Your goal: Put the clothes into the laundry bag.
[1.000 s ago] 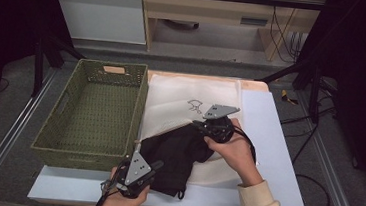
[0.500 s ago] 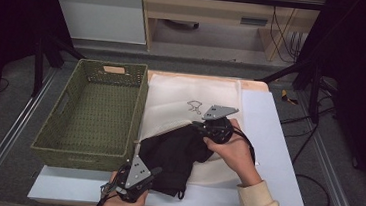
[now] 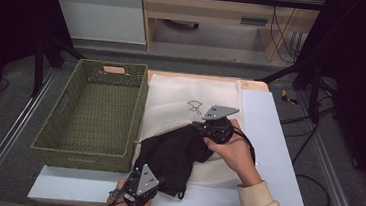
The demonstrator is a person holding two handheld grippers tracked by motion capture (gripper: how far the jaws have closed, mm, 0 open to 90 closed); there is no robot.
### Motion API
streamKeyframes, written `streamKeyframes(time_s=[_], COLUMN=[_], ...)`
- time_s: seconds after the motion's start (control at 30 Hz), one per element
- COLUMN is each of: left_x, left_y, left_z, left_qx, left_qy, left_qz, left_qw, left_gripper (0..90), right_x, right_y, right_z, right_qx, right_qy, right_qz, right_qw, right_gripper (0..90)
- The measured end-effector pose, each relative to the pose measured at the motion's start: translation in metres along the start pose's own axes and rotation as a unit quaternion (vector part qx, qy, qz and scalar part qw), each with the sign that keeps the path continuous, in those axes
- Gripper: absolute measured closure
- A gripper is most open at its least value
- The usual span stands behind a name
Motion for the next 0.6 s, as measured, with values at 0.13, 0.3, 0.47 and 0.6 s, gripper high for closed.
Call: streamKeyframes(time_s=[0.13, 0.3, 0.47, 0.6], left_x=[-0.002, -0.005, -0.005, -0.007], left_y=[0.007, 0.009, 0.013, 0.015], left_z=[-0.002, -0.002, -0.001, 0.0], left_qx=[-0.006, -0.009, -0.011, -0.011], left_qy=[-0.003, 0.001, 0.003, 0.002], left_qz=[0.003, 0.008, 0.013, 0.015], left_qw=[1.0, 0.9999, 0.9999, 0.9998], left_gripper=[89.8, 89.8, 89.8, 89.8], right_x=[-0.002, -0.003, -0.003, -0.003], right_y=[0.002, 0.003, 0.003, 0.004], right_z=[-0.001, -0.001, -0.001, -0.002], right_qx=[-0.005, -0.006, -0.005, -0.007], right_qy=[-0.001, -0.002, 0.0, -0.001], right_qz=[0.002, 0.003, 0.004, 0.006], right_qw=[1.0, 1.0, 1.0, 1.0], right_gripper=[87.3, 87.3, 87.3, 87.3])
Point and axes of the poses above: each handheld gripper's, and its own axes: y roughly forward along the jaws, z roughly out of its top, x roughly to its right, the point moved 1 cm from there along y, roughly forward along the jaws, and after that the axes turned 9 degrees about x, right-handed, at the moved point
